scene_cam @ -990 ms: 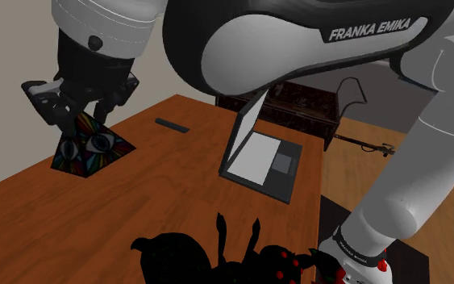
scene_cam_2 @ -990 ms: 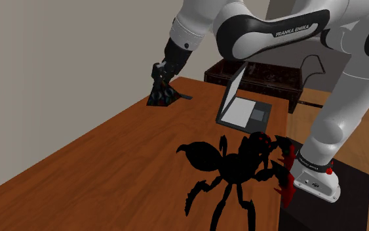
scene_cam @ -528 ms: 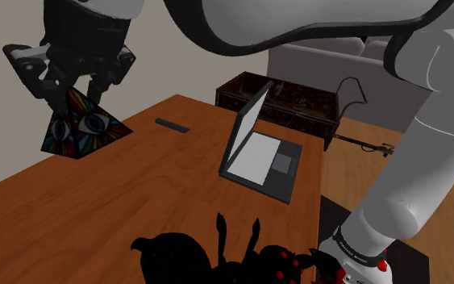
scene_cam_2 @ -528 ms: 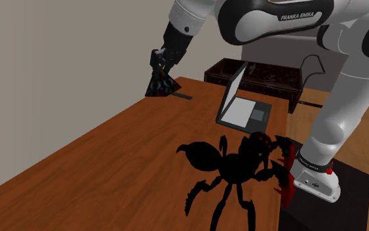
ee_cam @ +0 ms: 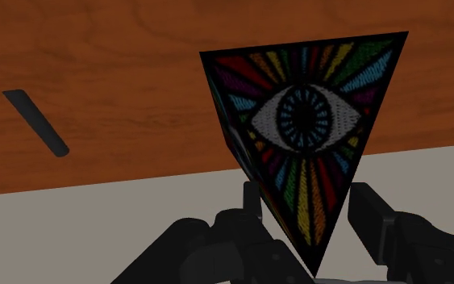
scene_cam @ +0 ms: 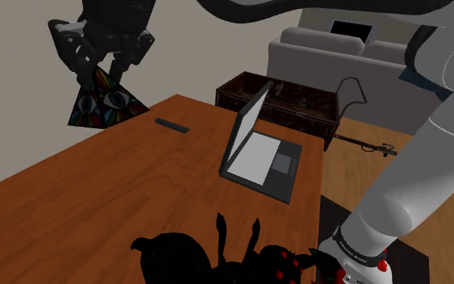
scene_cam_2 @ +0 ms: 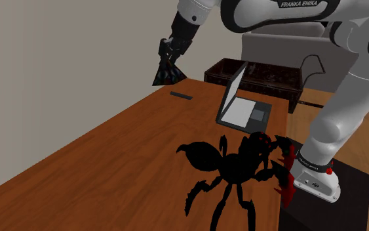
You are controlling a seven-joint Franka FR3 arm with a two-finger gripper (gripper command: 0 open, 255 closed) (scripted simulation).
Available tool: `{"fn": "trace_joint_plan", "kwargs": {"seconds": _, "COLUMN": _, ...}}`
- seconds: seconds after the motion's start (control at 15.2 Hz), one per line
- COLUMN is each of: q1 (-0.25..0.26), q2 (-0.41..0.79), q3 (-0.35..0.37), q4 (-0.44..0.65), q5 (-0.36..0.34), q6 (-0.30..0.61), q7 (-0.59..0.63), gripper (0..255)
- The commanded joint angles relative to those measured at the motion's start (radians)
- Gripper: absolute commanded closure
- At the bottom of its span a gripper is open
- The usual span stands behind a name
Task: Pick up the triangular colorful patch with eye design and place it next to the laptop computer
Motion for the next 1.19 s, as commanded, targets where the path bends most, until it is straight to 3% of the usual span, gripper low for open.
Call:
{"fn": "trace_joint_plan", "kwargs": {"seconds": 0.0, "q1": -0.034, "q2": -0.058, "q3": -0.046, "q4": -0.048, "q5": 0.089, "q6": 0.033, "q7": -0.089, "gripper": 255}}
{"fn": "trace_joint_plan", "kwargs": {"seconds": 0.46, "q1": -0.076, "q2": -0.149, "q3": -0.205, "q4": -0.138, "q5": 0.265, "q6": 0.077, "q7": -0.330, "gripper": 255}}
{"fn": "trace_joint_plan", "kwargs": {"seconds": 1.12, "q1": -0.132, "q2": -0.140, "q3": -0.378, "q4": -0.155, "q5": 0.377, "q6": 0.086, "q7": -0.601, "gripper": 255}}
